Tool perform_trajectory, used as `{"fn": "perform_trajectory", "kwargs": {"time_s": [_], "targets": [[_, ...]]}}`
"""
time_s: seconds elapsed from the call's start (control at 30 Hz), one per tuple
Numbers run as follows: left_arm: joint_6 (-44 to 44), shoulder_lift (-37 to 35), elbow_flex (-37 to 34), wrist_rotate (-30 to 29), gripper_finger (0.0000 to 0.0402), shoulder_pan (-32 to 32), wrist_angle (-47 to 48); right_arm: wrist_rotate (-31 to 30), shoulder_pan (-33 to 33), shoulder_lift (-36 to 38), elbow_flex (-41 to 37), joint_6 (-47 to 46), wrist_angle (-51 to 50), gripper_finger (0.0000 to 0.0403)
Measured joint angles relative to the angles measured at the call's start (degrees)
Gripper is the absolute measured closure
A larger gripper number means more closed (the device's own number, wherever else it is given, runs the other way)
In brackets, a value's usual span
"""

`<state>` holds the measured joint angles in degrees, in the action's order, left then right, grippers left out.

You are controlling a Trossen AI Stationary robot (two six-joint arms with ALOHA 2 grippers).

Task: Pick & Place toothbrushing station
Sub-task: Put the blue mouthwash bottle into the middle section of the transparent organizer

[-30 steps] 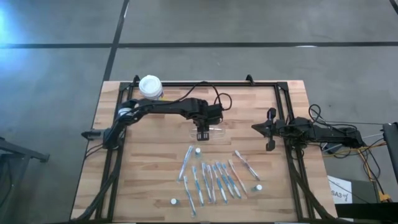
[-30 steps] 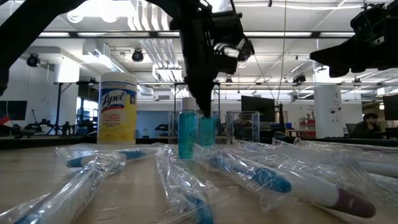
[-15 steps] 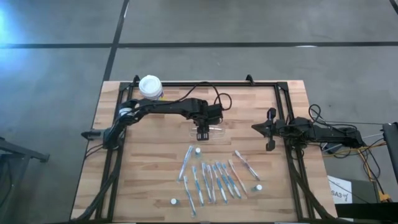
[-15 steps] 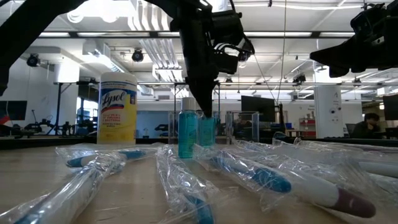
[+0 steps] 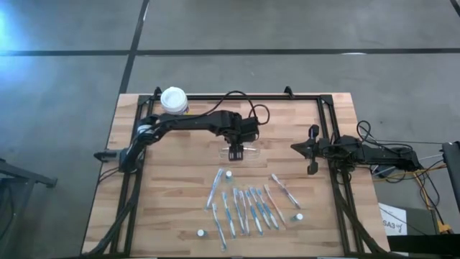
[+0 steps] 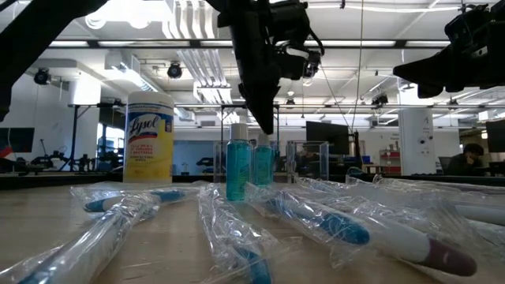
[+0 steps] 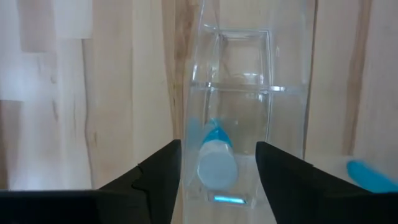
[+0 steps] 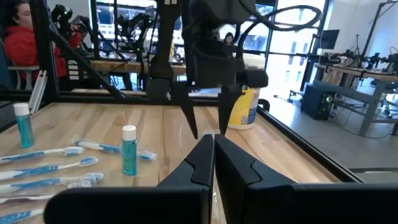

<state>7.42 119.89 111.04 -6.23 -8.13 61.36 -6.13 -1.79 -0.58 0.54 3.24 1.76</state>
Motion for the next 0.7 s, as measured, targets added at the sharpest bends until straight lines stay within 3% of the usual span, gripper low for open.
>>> {"fn": "perform_trajectory", "kwargs": {"time_s": [0.17,0.33,0.47,0.7], "targets": [[2.1,-3.1,2.1,2.3,0.0188,0.8,4.5,0.0,0.0,0.0,0.0,0.0,-0.1,0.0394],[3.5,-11.9,-3.2,6.6,0.0189,1.1,-1.1,0.1,0.0,0.0,0.0,0.0,-0.3,0.0394],[2.3,-23.7,-16.4,6.8,0.0189,1.1,-15.6,0.1,0.0,0.0,0.0,-0.2,-0.3,0.0394],[-2.0,-47.4,-46.2,6.3,0.0189,1.1,-42.6,0.1,0.0,-0.1,0.0,-0.2,-0.3,0.0394]]}}
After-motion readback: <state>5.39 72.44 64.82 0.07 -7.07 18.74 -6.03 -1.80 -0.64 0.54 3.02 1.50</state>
